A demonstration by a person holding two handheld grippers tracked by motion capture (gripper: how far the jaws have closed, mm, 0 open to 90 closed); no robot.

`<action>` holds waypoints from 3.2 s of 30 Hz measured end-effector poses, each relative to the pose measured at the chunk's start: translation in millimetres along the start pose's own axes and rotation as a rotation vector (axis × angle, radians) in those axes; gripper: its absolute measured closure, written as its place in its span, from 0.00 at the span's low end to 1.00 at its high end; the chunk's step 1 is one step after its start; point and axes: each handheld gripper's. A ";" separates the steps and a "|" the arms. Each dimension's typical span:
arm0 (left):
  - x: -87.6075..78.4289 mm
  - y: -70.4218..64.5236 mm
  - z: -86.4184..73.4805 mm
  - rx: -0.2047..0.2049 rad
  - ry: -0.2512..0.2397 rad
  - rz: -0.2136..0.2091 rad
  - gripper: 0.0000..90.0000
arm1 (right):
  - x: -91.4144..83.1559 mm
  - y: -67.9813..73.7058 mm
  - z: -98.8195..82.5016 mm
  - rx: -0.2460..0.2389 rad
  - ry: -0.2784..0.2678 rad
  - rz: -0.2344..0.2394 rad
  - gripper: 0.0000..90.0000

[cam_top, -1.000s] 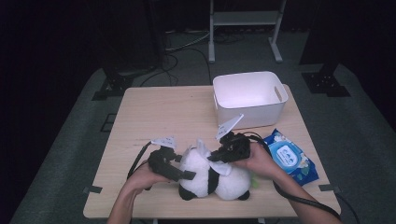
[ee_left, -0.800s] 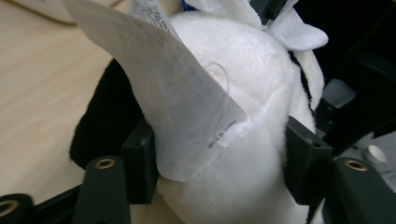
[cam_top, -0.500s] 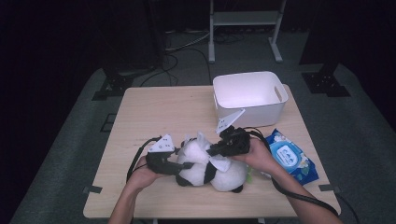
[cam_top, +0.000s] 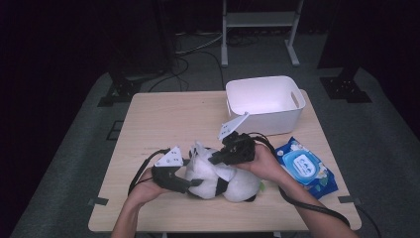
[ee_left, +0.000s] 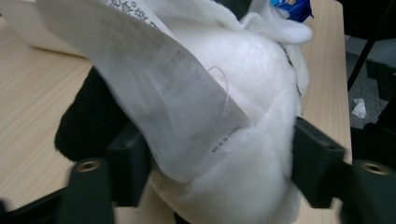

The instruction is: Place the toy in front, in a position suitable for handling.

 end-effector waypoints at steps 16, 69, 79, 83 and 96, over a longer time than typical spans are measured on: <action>-8.2 -1.7 5.6 -0.022 -0.019 -0.050 0.24 | 11.1 19.3 3.8 -0.050 0.074 0.069 0.94; -12.2 -13.9 9.0 0.013 0.039 -0.111 0.14 | 7.2 28.4 -0.8 -0.082 0.035 0.078 0.93; -14.2 -14.7 3.6 0.044 0.045 -0.122 0.18 | 8.6 29.5 -1.2 -0.098 0.060 0.049 0.93; -15.2 -14.5 2.8 0.058 0.047 -0.124 0.21 | -2.0 23.3 -17.1 -0.076 0.093 0.008 0.93; -14.5 -14.7 1.6 0.059 0.041 -0.132 0.21 | -45.3 9.2 -50.5 -0.017 0.068 -0.097 0.93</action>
Point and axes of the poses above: each handheld gripper's, and its own axes: x roughly forward along the jaws, z roughly out of its top, y roughly to its left, and after that the axes turned 6 degrees about z, right-handed
